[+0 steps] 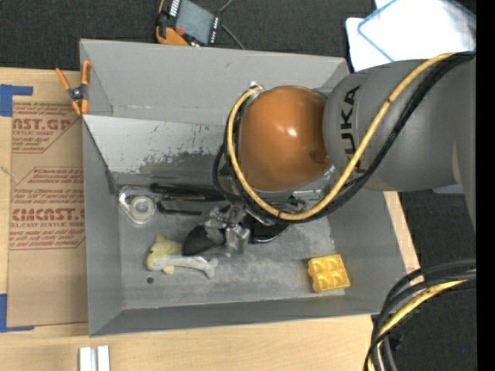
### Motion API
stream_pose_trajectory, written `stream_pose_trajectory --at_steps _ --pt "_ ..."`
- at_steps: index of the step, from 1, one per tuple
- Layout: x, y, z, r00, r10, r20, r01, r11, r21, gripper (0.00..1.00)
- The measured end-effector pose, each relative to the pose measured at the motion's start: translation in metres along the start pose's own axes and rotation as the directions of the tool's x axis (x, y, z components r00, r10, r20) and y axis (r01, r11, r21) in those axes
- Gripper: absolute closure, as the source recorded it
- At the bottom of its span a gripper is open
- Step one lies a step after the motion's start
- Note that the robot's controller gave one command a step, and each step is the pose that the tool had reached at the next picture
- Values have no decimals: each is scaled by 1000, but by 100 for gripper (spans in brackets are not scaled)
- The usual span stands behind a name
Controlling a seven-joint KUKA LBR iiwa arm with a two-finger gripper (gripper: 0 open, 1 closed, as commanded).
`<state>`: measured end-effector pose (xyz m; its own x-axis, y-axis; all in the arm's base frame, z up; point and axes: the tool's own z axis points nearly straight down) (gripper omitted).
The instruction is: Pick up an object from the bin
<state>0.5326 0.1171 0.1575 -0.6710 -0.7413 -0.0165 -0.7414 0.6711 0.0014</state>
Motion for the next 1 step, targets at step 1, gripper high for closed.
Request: stream_pose_trajectory --at_steps 1 --pt "-6 7 -85 1000 6 7 -6 1000 3 100"
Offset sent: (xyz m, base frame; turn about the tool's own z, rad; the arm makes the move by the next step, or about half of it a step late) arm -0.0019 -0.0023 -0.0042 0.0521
